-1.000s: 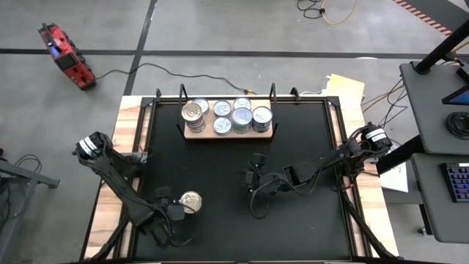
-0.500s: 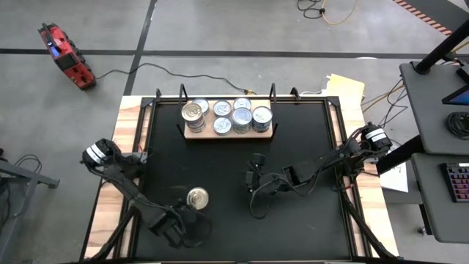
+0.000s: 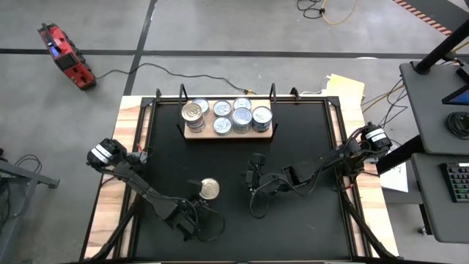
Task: Stack canned seafood by type on shelf
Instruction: Stack the blue tuna can on top of the other blue tuna cans on the shelf
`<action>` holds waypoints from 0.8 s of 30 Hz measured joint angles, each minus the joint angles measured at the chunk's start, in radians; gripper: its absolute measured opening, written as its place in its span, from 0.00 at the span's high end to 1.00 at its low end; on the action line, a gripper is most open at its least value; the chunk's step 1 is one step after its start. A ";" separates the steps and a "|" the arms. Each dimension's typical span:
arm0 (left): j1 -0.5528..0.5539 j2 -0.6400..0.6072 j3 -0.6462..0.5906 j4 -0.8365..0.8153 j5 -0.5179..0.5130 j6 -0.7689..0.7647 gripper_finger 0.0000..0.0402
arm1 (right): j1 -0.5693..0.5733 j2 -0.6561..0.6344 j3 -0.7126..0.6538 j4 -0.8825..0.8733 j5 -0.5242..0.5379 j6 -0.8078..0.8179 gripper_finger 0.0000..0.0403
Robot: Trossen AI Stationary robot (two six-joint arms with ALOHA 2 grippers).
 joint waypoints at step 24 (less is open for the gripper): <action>-0.010 -0.564 -0.560 0.785 -0.014 0.082 1.00 | -0.006 0.000 0.008 0.117 -0.005 0.062 0.89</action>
